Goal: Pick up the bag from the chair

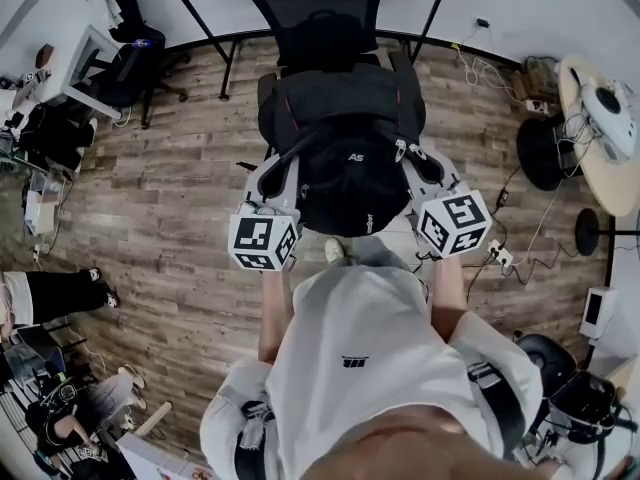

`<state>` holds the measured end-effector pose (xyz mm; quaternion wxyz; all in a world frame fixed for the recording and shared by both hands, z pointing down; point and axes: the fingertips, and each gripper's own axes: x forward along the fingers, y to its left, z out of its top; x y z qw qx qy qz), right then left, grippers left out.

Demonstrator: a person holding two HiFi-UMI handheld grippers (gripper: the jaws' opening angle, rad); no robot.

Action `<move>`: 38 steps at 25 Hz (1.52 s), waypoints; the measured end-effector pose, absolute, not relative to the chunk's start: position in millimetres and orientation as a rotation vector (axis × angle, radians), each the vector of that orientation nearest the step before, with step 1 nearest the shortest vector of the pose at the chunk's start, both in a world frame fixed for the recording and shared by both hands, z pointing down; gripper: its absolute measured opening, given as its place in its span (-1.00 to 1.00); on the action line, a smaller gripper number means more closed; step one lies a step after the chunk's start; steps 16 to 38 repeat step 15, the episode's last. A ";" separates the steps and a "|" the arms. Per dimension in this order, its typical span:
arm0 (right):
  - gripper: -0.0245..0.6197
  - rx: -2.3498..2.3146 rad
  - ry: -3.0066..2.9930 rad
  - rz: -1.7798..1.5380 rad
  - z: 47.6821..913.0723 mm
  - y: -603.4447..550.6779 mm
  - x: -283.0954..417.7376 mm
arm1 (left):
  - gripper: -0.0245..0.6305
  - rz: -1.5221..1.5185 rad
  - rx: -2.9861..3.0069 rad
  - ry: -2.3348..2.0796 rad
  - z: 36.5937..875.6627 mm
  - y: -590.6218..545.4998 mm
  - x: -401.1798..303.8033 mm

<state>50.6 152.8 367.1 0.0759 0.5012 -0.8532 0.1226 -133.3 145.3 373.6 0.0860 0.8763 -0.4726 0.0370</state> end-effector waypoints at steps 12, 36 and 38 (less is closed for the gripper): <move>-0.90 1.511 -2.539 0.358 373.5 163.6 33.1 | -0.86 0.093 2.606 -1.385 382.1 155.0 -150.7; -0.90 1.510 -2.540 0.355 372.7 159.1 29.7 | -0.86 0.094 2.606 -1.385 381.3 151.2 -154.1; -0.90 1.510 -2.540 0.355 372.7 159.1 29.7 | -0.86 0.094 2.606 -1.385 381.3 151.2 -154.1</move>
